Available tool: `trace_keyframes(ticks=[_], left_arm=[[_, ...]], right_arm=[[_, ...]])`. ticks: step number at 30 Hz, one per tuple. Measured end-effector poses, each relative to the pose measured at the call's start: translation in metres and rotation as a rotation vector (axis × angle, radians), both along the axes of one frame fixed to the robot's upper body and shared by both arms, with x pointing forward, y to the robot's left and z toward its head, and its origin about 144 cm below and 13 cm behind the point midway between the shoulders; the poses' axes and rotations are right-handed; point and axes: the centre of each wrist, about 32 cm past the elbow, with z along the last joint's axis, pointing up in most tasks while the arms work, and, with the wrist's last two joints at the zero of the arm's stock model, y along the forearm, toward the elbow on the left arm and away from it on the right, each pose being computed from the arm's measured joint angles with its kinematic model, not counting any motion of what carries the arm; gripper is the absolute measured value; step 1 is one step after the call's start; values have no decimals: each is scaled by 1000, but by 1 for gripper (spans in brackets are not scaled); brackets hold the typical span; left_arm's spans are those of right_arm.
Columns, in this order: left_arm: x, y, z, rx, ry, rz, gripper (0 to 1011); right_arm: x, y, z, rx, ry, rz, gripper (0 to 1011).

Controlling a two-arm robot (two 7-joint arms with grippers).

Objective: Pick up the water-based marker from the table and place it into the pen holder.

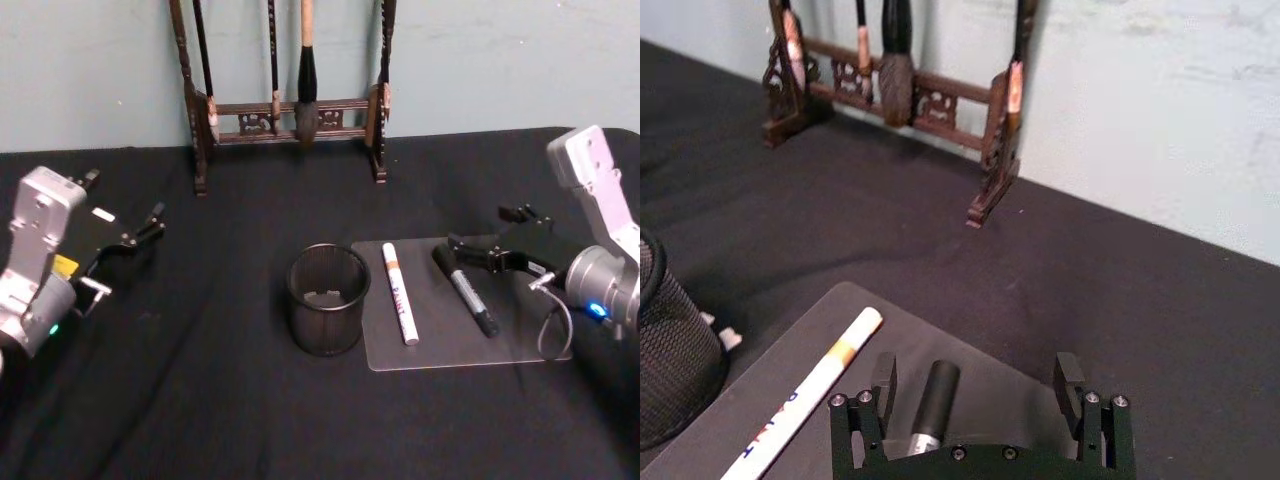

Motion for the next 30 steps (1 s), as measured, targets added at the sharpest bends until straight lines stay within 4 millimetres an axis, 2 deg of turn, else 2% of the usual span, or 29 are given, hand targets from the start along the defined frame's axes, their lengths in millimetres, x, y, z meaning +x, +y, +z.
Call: trace_keyframes(ticks=[17,30], left_arm=[[0,0,0,0,0,0,1001],[0,0,0,0,0,0,1001]], right_arm=[[17,14,-13,-45,109,6,1000],[22,17,-20,-52,147,12,1002]])
